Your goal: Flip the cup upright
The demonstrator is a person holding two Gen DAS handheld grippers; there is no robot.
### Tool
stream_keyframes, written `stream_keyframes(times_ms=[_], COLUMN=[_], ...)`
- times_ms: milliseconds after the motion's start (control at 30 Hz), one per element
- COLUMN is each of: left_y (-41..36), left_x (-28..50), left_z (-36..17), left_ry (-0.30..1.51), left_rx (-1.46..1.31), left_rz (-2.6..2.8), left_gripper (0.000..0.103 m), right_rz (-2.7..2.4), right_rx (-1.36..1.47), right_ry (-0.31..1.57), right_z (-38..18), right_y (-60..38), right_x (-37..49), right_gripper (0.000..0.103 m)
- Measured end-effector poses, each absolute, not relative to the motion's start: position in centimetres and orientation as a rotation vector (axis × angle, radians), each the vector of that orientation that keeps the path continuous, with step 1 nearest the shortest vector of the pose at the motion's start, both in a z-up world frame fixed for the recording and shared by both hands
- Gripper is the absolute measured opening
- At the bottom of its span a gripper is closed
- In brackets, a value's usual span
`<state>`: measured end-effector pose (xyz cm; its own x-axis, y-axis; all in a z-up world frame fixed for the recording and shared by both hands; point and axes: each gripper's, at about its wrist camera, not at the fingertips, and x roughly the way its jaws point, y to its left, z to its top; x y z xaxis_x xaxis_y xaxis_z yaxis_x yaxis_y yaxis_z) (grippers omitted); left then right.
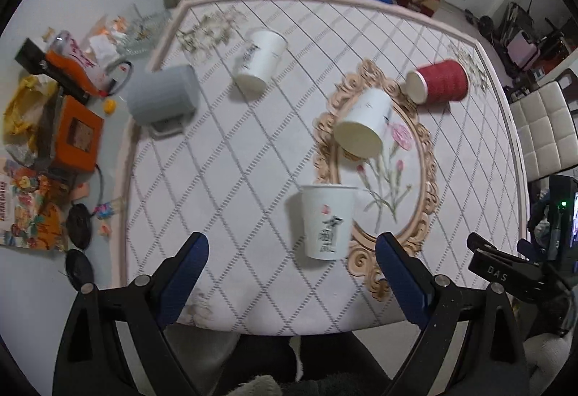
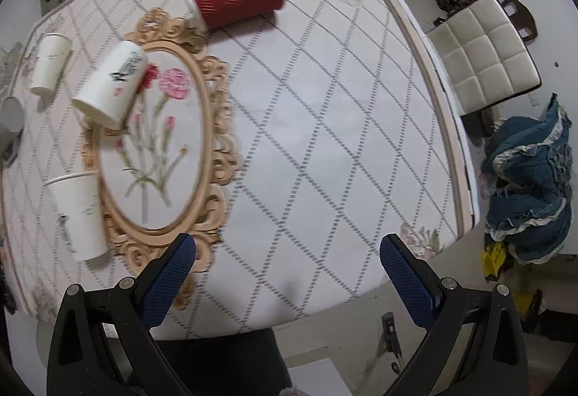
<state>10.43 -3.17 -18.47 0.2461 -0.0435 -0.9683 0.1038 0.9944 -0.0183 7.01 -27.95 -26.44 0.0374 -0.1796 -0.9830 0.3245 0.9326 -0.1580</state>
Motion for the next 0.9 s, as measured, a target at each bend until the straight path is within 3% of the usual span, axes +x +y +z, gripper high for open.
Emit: stream_keyframes(times_ms=[200,633,733,900], left_y=[1.5,10.2,11.3,12.9], left_x=[10.3,10.0,10.3,11.0], left_z=[-19.7,-29.2,-30.4,-32.0], left_ry=[1.286,1.432,1.446,1.480], left_rx=[0.097,0.103,0.091,0.065], left_rz=[0.017,0.152,0.157,0.168], left_gripper=[0.094,0.095,0.102,0.103], right_rz=[-0.267,-0.128,-0.112,-0.092], right_rx=[0.133,0.027,0.015,0.037], right_ry=[1.485,1.518,1.547,1.620], right_z=[-25.4,-28.2,-29.8,-32.8], right_y=[-23.2,-11.7,-10.4,-9.0], right_x=[8.3,12.5,13.2,14.3], right_gripper=[0.103,0.102,0.098,0.080])
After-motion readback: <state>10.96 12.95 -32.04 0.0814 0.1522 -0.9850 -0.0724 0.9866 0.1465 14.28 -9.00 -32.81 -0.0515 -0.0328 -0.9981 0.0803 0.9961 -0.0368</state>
